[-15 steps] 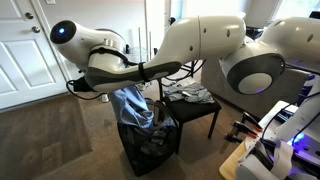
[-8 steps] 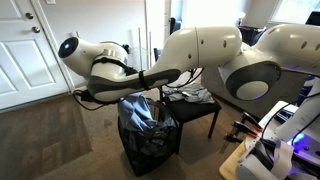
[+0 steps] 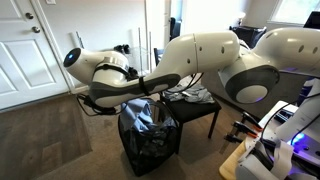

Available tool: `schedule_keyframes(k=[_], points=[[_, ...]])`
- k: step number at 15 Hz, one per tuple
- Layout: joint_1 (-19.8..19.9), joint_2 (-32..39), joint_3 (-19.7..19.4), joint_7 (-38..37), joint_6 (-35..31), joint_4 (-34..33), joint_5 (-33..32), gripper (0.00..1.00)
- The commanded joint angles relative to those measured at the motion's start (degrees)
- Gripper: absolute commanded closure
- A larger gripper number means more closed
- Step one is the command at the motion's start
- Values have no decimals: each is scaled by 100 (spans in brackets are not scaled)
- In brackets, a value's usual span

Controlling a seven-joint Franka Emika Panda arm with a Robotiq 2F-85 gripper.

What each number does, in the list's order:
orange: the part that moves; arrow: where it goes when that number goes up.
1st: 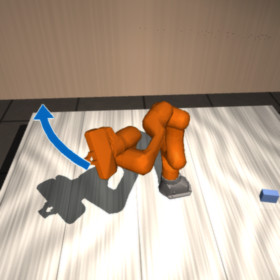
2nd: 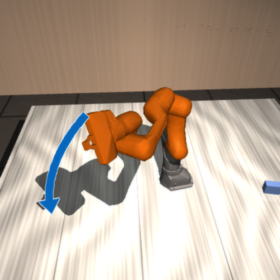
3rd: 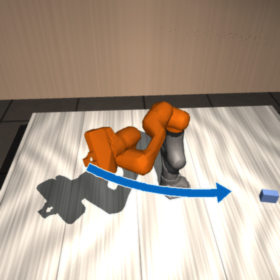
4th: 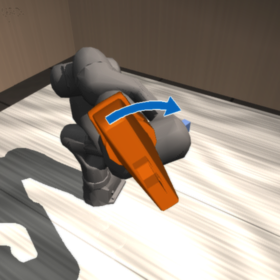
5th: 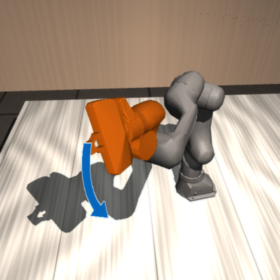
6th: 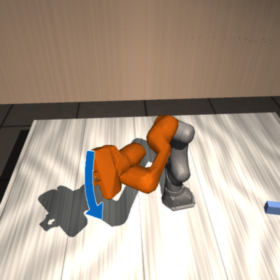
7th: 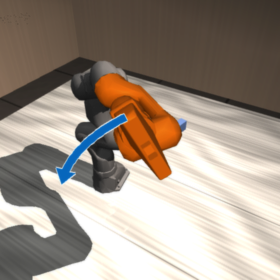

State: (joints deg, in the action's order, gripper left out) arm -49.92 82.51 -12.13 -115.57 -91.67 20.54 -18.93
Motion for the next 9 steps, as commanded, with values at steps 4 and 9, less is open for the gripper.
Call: schedule_keyframes(k=[4,9], points=[[7,-209,-232,-367,384,-20,-86,96],[246,-250,-278,-299,359,-21,-64,96]])
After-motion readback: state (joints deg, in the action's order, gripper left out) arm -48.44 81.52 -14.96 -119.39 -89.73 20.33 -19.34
